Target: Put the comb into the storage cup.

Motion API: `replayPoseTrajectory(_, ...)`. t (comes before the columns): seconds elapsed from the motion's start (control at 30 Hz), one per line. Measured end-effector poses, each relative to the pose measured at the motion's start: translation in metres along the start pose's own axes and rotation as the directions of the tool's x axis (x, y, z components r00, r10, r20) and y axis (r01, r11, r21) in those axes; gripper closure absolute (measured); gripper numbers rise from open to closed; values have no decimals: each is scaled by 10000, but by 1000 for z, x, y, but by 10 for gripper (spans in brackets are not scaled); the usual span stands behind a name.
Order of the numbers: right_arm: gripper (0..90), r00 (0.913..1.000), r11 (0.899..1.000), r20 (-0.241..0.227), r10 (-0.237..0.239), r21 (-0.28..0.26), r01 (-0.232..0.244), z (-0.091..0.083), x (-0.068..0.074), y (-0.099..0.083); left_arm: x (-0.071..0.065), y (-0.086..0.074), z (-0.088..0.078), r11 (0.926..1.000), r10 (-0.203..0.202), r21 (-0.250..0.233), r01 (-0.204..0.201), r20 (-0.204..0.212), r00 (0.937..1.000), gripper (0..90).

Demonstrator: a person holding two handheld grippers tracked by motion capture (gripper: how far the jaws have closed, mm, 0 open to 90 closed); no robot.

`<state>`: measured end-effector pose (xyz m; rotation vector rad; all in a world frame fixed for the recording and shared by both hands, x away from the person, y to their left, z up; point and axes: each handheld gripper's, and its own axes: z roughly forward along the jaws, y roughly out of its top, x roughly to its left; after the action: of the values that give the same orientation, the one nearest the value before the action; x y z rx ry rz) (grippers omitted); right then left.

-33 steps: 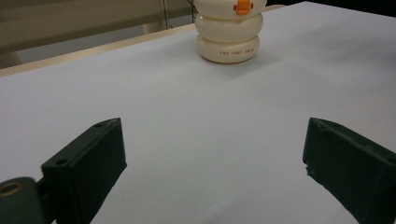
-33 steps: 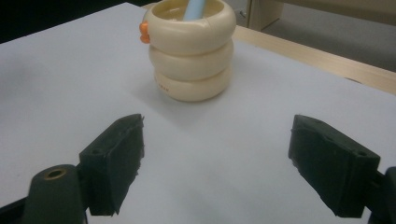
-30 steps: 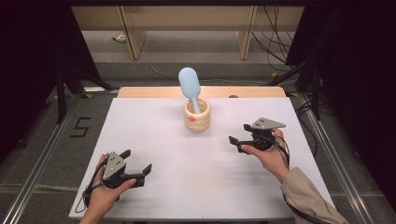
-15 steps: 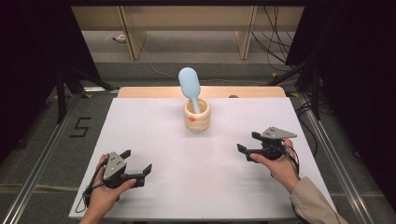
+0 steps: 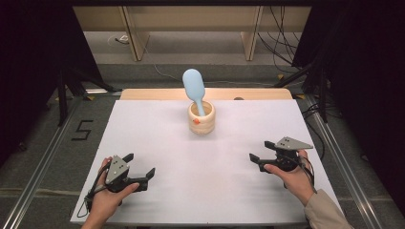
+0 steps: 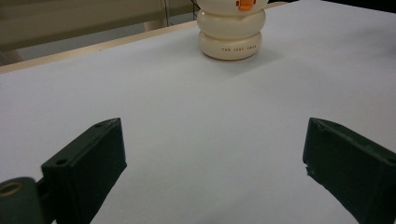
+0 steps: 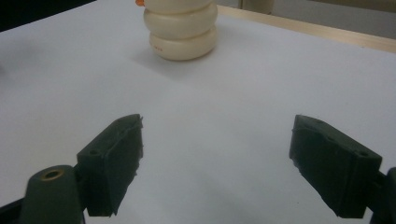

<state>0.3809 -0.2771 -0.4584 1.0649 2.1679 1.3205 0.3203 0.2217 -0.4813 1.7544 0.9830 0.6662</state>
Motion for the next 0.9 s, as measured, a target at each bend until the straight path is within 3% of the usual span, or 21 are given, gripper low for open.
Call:
replayPoseTrajectory(0.43, 178, 9999, 10000, 138, 24, -42, -23, -12, -3, -10, 1, -1, 0, 10000, -39, 14, 39, -54, 10000, 55)
replayPoseTrajectory(0.9, 170, 10000, 9996, 69, -63, -292, 65, -12, -3, -12, 2, -2, 1, 10000, -73, 32, 73, -91, 9999, 55)
